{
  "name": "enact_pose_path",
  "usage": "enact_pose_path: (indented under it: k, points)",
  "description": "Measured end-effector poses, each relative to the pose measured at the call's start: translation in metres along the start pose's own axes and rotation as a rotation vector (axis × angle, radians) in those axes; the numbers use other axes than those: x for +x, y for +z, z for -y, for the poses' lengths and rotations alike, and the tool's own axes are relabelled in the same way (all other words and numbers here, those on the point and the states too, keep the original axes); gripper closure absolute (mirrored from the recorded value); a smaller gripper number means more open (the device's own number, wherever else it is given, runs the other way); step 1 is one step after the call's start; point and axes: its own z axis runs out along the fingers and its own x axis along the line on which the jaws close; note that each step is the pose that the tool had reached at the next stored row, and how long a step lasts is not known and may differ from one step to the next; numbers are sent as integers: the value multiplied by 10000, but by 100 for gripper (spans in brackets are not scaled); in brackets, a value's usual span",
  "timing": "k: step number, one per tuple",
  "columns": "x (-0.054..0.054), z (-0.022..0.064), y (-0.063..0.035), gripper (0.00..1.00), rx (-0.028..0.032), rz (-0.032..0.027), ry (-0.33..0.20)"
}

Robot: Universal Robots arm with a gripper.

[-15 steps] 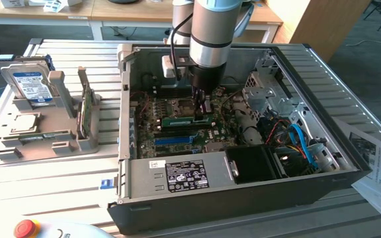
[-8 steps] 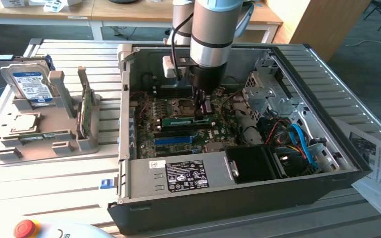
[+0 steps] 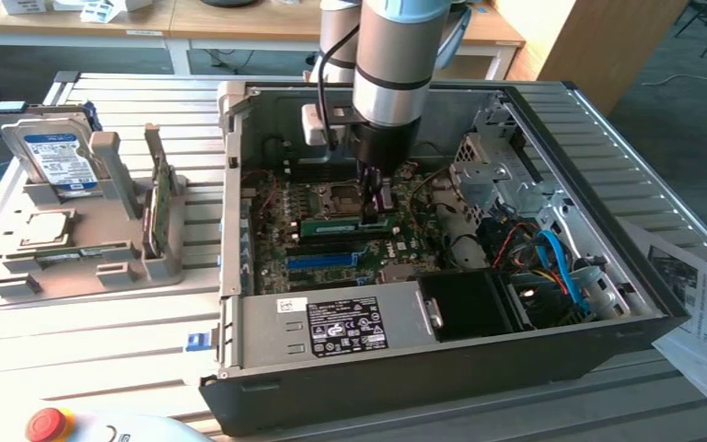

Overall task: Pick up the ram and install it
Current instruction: 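Insert the ram into the slot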

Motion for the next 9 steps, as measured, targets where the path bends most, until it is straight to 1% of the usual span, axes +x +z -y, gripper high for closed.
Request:
enact_pose_path:
  k: [9]
  points:
    - [0, 0, 6, 89, 1, 2, 5]
